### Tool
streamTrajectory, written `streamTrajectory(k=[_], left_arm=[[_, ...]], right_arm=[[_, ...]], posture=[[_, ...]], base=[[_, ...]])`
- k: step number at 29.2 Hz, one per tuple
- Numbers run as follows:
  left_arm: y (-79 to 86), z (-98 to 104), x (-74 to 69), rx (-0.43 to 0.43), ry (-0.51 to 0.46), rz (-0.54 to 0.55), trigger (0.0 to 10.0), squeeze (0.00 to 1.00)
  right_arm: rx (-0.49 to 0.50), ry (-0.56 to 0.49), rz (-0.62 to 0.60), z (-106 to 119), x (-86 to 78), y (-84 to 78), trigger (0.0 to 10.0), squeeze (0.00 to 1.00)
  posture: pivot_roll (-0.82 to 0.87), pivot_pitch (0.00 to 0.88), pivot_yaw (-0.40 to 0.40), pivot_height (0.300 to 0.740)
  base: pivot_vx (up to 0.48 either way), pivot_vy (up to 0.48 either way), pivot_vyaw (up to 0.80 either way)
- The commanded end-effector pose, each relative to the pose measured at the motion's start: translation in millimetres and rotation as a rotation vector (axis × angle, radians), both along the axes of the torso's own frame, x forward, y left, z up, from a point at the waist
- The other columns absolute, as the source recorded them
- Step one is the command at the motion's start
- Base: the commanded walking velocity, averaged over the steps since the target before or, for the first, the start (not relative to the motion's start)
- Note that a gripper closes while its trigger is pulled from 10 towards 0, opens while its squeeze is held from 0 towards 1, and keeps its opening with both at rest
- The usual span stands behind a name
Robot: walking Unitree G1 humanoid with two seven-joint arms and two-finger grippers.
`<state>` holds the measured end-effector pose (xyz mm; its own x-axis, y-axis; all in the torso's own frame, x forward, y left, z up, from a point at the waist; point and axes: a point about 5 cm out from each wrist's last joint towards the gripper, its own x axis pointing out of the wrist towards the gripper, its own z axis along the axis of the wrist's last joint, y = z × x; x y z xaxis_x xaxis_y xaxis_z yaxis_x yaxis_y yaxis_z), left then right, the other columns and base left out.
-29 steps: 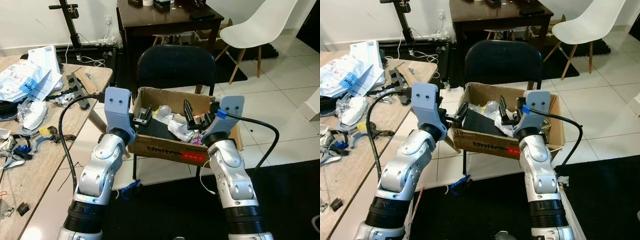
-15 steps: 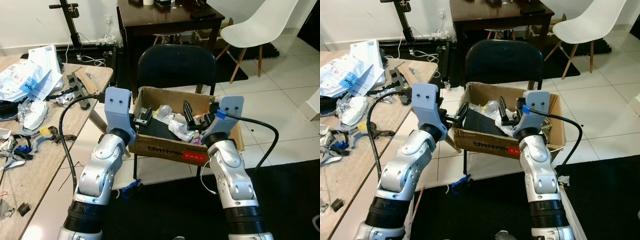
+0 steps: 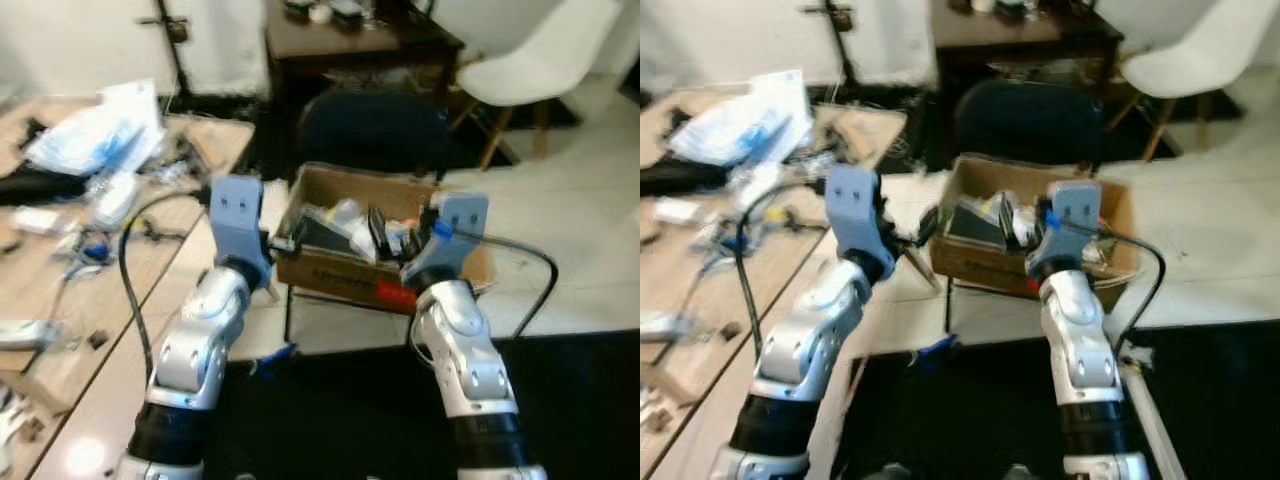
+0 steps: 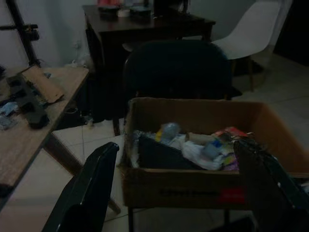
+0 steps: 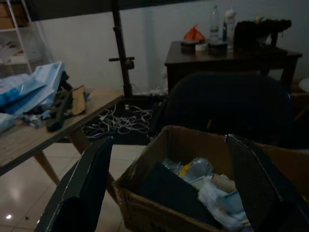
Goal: Picking trash to rubbish bin
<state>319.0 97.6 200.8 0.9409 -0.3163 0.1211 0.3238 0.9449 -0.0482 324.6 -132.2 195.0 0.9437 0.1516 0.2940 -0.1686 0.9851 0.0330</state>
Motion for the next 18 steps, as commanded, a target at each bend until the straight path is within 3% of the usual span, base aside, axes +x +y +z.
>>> streamTrajectory(k=[1,18], left_arm=[[0.8,-2.0,-0.4,0.027,0.008,-0.004,10.0,0.00],[0.4,-2.9,0.0,0.062,0.017,-0.005,10.0,0.00]], right_arm=[[0.011,0.002,0.008,0.4,-1.0,1.2,10.0,0.00],[0.021,0.011,0.004,-1.6,-2.2,1.4,10.0,0.00]], posture=[[0.02,0.132,0.021,0.740],[0.03,0.139,0.032,0.740]], base=[[0.000,0.000,0.00],[0.000,0.000,0.00]])
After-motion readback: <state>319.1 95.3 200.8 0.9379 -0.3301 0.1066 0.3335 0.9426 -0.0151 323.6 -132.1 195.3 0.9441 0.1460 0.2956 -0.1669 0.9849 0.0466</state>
